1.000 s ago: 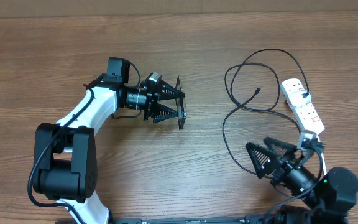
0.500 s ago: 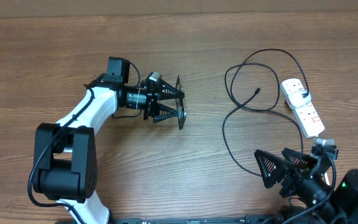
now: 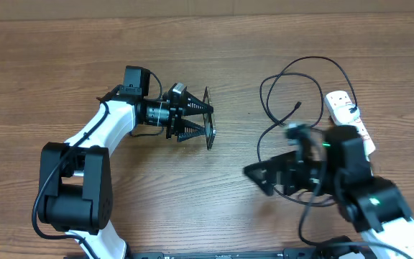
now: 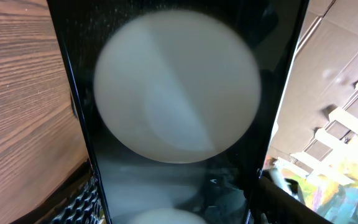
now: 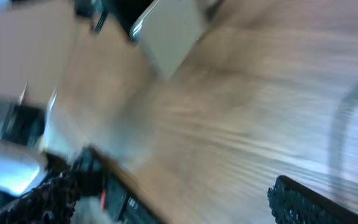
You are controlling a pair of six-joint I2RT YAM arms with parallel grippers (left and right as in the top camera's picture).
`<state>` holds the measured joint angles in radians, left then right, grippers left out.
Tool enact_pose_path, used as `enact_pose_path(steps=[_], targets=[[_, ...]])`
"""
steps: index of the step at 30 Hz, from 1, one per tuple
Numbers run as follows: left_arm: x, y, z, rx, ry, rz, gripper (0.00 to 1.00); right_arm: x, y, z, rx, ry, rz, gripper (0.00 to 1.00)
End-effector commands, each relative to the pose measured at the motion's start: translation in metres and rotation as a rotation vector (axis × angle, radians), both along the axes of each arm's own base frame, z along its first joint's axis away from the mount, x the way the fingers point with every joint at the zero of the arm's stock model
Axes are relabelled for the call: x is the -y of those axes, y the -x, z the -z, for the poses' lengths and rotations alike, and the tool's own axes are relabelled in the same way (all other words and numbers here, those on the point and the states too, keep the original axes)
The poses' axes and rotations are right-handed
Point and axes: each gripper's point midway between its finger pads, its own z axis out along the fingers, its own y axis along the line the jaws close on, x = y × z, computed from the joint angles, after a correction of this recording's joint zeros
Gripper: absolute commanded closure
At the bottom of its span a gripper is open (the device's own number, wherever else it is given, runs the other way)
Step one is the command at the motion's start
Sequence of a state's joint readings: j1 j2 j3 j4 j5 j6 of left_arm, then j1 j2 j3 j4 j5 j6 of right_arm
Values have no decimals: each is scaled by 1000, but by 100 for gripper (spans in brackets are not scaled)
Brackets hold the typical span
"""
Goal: Plug charger to phone and switch on socket
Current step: 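Move the right gripper to the phone and grasp its edge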
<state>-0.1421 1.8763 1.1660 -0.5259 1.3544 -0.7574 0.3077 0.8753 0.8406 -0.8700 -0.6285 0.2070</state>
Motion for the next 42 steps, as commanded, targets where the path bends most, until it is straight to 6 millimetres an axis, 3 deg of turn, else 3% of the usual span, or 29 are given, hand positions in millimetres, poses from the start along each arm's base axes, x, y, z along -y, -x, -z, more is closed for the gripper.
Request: enact_pose_path(steps=[1, 8, 11, 14, 17, 22, 34, 42], targets=[[1, -5, -12, 20, 48, 13, 40, -37, 0, 1, 12, -13, -129, 0], [1, -5, -12, 23, 49, 13, 40, -74, -21, 3, 76, -70, -229, 0], [1, -5, -12, 23, 50, 14, 40, -73, -24, 9, 109, 4, -183, 1], [1, -5, -12, 23, 49, 13, 40, -61, -32, 14, 161, 137, -30, 1], [1, -5, -12, 23, 49, 13, 40, -51, -41, 5, 285, 258, 176, 1], [1, -5, -12, 31, 50, 15, 40, -58, -47, -5, 446, 333, 370, 0], [1, -5, -12, 35, 50, 16, 40, -88, -88, 28, 518, 404, 447, 1], [1, -5, -12, 35, 50, 16, 40, -92, -97, 43, 529, 439, 473, 14]])
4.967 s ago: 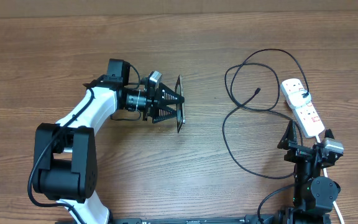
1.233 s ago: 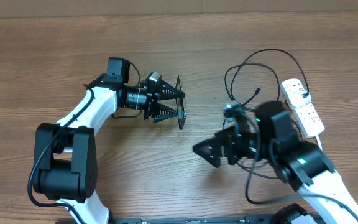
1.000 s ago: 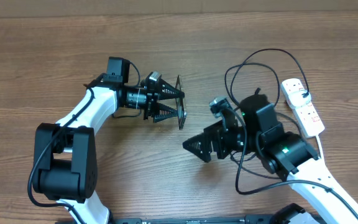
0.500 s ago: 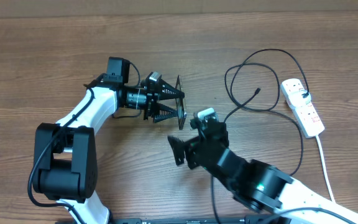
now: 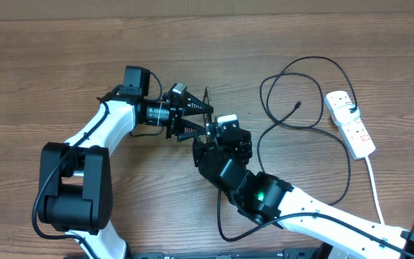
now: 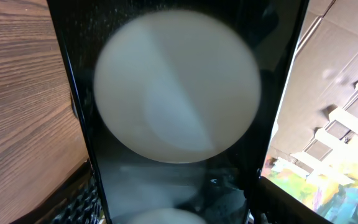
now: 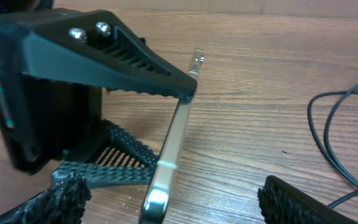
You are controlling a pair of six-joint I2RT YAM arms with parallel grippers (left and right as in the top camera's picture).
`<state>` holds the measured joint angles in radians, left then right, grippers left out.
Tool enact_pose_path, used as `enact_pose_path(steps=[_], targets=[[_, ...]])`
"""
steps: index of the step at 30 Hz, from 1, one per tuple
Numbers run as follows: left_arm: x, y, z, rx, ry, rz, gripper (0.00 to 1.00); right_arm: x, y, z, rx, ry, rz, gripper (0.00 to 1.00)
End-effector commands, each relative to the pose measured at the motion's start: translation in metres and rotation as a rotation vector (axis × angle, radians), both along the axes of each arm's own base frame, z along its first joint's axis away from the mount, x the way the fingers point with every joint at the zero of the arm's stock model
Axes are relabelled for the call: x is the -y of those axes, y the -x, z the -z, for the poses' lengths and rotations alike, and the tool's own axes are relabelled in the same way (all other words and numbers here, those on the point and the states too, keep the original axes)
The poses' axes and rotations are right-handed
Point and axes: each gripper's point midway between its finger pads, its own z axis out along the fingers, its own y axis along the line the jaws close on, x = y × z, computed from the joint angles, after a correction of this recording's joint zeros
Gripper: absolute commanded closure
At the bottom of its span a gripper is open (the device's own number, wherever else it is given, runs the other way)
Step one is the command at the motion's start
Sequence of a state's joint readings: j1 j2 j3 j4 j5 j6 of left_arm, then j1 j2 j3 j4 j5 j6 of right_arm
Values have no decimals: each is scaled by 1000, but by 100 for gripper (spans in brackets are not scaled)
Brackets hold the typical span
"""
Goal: Plug charger to phone and switch on socket
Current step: 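Move the right gripper to the phone and grasp its edge, then release the phone from the left gripper, lift it with the right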
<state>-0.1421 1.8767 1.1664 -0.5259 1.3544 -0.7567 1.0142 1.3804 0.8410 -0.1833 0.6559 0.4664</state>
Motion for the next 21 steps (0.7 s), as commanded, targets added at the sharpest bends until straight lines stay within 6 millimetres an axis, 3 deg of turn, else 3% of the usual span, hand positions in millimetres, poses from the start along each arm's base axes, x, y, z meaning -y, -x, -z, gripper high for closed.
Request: enact_pose_path(steps=[1, 14, 21], targets=[[1, -5, -12, 35, 50, 15, 40, 3, -6, 2, 21, 13, 33, 16], [1, -4, -13, 36, 51, 16, 40, -5, -8, 0, 29, -23, 19, 55], [1, -4, -13, 37, 51, 16, 40, -6, -8, 0, 26, -25, 17, 63]])
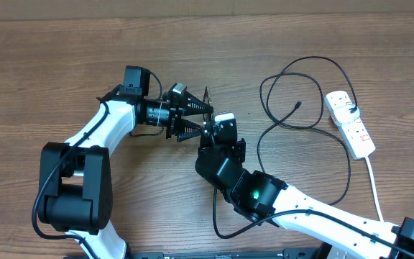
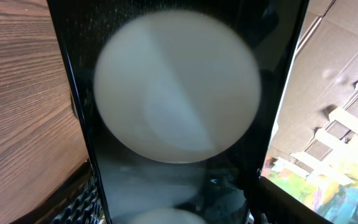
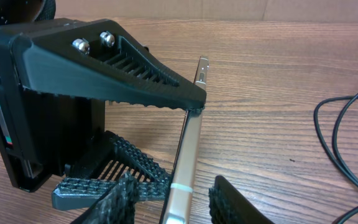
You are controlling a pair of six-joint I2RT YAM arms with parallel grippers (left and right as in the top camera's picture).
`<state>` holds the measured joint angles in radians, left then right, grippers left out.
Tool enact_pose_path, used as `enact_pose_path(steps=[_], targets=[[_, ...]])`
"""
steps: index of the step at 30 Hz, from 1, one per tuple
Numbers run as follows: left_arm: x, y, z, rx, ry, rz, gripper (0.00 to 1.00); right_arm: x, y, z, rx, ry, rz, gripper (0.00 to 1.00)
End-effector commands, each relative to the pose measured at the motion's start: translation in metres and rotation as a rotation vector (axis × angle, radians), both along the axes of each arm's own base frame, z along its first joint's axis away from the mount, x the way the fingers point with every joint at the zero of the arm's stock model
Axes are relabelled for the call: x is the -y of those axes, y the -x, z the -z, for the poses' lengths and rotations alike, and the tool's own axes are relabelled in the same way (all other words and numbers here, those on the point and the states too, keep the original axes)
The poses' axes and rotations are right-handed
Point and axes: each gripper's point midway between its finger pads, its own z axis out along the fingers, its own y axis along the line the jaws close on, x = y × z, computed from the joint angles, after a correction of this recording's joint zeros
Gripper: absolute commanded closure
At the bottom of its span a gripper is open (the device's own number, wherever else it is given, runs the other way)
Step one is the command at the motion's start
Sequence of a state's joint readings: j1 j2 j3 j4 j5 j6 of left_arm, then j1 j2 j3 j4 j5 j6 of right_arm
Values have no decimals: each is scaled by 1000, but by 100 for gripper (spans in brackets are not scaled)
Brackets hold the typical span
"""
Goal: Plug charger to phone and switch on socket
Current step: 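Release the phone from the left gripper, lift it with the right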
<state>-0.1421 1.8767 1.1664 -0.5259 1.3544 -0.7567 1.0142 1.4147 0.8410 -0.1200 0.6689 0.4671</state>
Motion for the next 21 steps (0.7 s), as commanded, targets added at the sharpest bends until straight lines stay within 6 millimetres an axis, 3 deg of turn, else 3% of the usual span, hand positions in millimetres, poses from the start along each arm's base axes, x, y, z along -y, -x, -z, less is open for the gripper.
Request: enact_pose_path(steps=[1, 6, 18, 21], targets=[[1, -4, -13, 37, 51, 16, 40, 1, -2, -1, 4, -5, 7, 66], [1, -4, -13, 36, 51, 16, 40, 0, -1, -1, 0, -13, 7, 82], [1, -4, -13, 36, 51, 16, 39, 0, -2, -1, 1, -13, 7, 93], [1, -4, -13, 36, 51, 16, 35, 0, -2, -1, -5, -37, 21, 96]])
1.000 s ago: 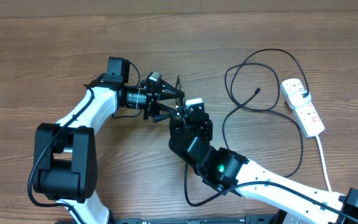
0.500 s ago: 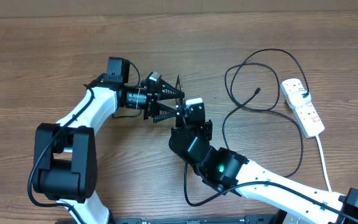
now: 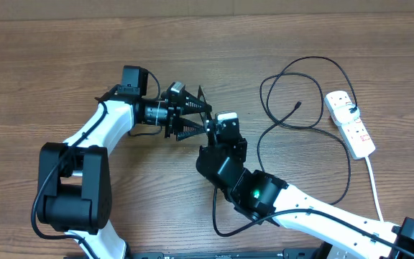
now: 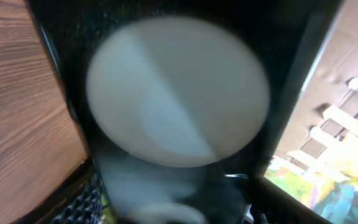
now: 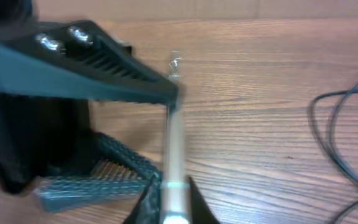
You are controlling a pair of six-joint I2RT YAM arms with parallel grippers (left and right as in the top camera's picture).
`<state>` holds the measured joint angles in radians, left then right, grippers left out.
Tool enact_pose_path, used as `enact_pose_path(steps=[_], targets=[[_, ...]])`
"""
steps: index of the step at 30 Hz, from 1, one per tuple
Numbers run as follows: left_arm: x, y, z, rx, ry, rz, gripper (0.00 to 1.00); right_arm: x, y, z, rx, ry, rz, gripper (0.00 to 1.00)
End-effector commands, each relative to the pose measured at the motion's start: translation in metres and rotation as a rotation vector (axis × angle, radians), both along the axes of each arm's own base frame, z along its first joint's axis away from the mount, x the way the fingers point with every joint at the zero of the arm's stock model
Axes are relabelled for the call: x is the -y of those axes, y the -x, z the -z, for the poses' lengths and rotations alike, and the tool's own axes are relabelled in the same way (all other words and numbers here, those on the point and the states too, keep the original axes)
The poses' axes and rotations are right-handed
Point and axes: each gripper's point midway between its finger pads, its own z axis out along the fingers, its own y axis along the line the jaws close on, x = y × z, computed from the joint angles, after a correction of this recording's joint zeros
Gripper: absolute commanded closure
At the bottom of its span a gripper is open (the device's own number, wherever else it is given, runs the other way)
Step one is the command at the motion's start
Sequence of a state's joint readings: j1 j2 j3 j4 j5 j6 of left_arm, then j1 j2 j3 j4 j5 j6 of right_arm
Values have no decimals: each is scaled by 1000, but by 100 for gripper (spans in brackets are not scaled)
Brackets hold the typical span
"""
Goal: Plug charger to phone and switch on socket
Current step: 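Release the phone from the left gripper, lift it with the right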
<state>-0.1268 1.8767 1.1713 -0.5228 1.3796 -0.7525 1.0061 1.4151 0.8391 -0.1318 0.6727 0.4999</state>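
Note:
The phone (image 3: 208,122) stands on edge over the table, a thin dark slab in the overhead view. Its glass (image 4: 179,93) fills the left wrist view and mirrors a round lamp. My left gripper (image 3: 203,117) is shut across the phone from the left. My right gripper (image 5: 171,202) is shut on the phone's silver edge (image 5: 173,137), a dark finger on each side. The black charger cable (image 3: 315,65) loops on the right, its free plug (image 3: 296,106) lying loose. The white socket strip (image 3: 349,122) lies at the far right.
The wooden table (image 3: 63,50) carries both arms. The right arm's white forearm (image 3: 315,212) crosses the front right, over part of the cable. The strip's own white lead (image 3: 374,187) runs to the front edge.
My right gripper's fingers, then apart on either side of the phone's edge, are now shut on it. The phone and my left gripper have shifted slightly up and left.
My left gripper has held the phone upright throughout. The right gripper was first at the right, near the cable and socket strip. It was then beside the phone with fingers wide apart, then closer in around its edge, and now grips that edge.

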Motion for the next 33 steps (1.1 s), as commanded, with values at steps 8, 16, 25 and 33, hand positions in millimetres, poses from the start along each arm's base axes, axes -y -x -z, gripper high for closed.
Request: enact_pose_path(steps=[8, 16, 25, 33], targets=[[5, -1, -7, 28, 24, 21, 11, -5, -1, -5, 11, -34, -2, 96], [-3, -16, -2, 107, -17, -18, 0, 24, -19, -5, -22, -123, 147, 96], [-68, -14, 10, 354, -488, -116, 0, 85, -7, -19, -288, -532, 369, 96], [-153, 24, -35, 467, -981, -280, 2, 74, 13, -8, -541, -799, 359, 96]])
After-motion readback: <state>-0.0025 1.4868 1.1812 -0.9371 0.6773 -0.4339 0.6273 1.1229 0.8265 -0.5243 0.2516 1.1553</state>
